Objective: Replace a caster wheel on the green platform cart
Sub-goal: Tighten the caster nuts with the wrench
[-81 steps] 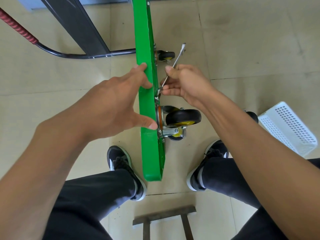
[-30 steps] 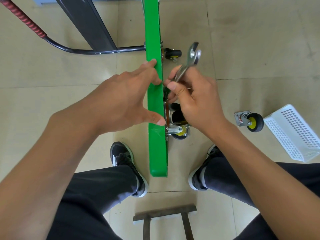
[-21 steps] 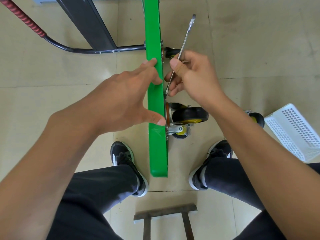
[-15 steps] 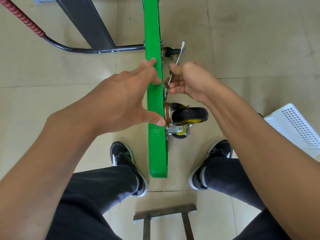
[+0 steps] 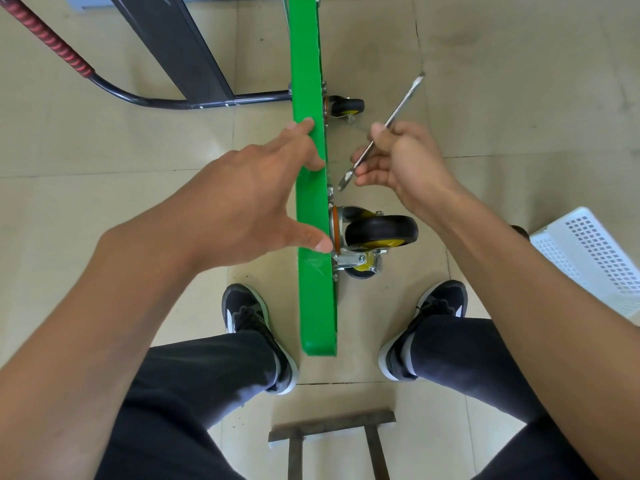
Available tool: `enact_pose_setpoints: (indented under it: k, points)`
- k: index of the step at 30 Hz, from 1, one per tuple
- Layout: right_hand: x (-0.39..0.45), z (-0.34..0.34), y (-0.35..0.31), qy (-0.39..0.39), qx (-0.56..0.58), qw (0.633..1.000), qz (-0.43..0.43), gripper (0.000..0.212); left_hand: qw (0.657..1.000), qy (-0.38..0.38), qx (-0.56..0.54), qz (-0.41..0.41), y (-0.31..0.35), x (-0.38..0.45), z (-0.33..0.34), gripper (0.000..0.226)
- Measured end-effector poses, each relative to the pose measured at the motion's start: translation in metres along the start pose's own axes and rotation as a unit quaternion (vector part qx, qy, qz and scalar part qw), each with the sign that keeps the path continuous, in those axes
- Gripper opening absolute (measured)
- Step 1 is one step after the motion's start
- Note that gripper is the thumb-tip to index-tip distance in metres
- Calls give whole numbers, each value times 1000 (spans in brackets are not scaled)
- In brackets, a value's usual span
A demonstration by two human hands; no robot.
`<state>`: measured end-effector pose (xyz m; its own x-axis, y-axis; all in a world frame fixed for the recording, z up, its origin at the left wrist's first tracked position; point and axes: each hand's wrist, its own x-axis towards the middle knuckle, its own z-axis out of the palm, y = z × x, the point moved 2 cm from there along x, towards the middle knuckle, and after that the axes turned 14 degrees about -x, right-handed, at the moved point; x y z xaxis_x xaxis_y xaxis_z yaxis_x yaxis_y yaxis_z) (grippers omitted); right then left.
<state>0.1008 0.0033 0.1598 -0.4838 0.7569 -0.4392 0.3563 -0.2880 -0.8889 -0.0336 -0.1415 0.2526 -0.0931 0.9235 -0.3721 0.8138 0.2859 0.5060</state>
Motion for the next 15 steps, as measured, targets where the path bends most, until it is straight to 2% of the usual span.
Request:
enact_pose_setpoints:
  k: [3,6,10,15]
  points:
    - [-27,-3,-8,25,-40,982,-183,9,1000,0,2,1,0,1,0,107]
    - [-50,4,-10,38,-91,949,-298,7,1000,-2,6,0,0,1,0,108]
    - [-65,9,-8,66,-152,915,-367,6,1000,-3,9,-1,-1,2,0,109]
    - [-68,9,-7,70,-176,907,-376,13,1000,3,12,4,-2,2,0,109]
